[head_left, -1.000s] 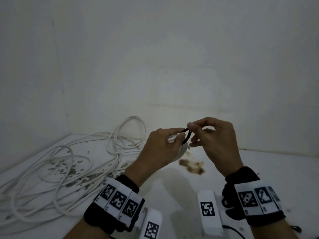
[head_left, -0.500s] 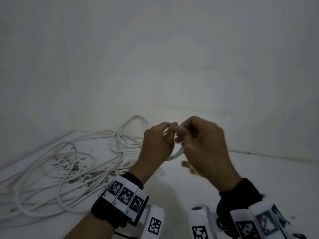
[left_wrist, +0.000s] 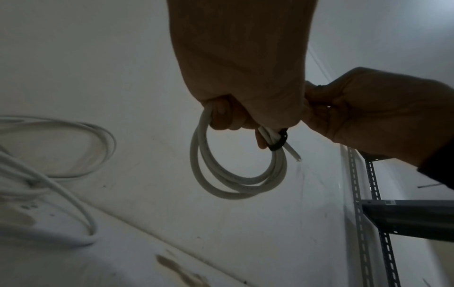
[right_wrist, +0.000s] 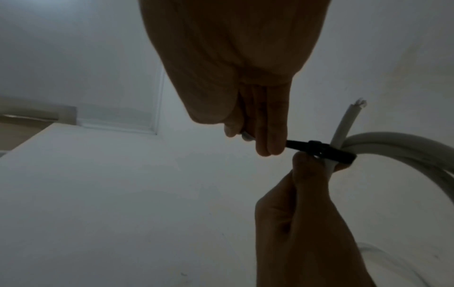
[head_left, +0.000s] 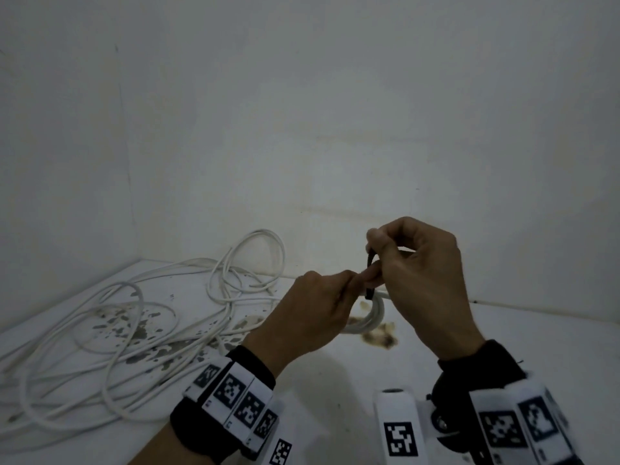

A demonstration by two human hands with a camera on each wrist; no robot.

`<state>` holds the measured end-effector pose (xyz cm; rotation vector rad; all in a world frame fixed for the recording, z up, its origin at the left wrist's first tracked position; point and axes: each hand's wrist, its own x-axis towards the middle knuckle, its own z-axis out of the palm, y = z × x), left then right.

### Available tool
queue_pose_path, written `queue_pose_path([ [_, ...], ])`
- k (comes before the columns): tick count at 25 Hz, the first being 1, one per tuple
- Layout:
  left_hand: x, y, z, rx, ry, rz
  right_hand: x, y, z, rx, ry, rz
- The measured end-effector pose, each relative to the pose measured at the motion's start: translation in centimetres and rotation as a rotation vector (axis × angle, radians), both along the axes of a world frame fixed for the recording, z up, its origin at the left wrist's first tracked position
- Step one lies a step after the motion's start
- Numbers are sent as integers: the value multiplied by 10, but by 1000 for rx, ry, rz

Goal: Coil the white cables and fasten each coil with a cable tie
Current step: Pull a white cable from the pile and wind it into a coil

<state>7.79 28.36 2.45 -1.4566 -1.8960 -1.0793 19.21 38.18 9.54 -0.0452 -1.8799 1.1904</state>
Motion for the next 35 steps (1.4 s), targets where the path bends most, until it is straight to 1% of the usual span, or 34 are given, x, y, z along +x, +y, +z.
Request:
queue_pose_path([
  [2, 6, -2, 2, -70, 10, 2, 0, 3, 3, 10, 1, -8],
  [5, 21, -4, 7, -123, 67, -35, 2, 21, 6, -84, 30, -30],
  [8, 31, 0, 7, -159, 55, -76, 6, 25, 6, -121, 20, 0],
  [11, 25, 5, 3, -245, -38, -24, 5, 13, 6, -64, -25, 50],
  [13, 11, 1, -2, -301, -91, 11, 3, 7, 3, 17, -68, 55],
  [15, -3, -6, -4, -312, -114, 53, 1, 2, -1, 132, -102, 37],
  [17, -10, -10, -2, -314, -132, 100, 1, -1, -4, 242, -99, -21],
  [20, -15, -14, 6, -284, -167, 152, 1, -5, -7, 264, -59, -35],
  [23, -18, -17, 9, -264, -244, 169, 1, -10, -12, 260, -71, 7],
  [25, -18, -19, 14, -232, -298, 152, 2, -14, -10, 187, -69, 67],
  [27, -14, -24, 23, -175, -338, 136, 5, -15, -2, 6, -85, 150],
  [28, -13, -28, 28, -184, -311, 140, 7, -12, 2, -130, -109, 196],
  [29, -15, -30, 30, -228, -238, 150, 8, -8, 6, -280, -157, 243],
  [30, -16, -32, 29, -276, -136, 145, 8, -3, 9, -416, -239, 282],
  [31, -15, -34, 31, -280, -58, 144, 7, 0, 9, -513, -340, 301],
  [32, -16, -36, 30, -290, -10, 169, 5, 1, 7, -540, -443, 297],
  [33, -15, -37, 31, -306, -44, 183, 3, 2, 2, -496, -527, 289],
  [34, -15, -35, 29, -278, -48, 162, 0, 2, -4, -425, -573, 291],
  [35, -11, -32, 27, -256, -74, 117, -3, 1, -9, -377, -581, 304],
])
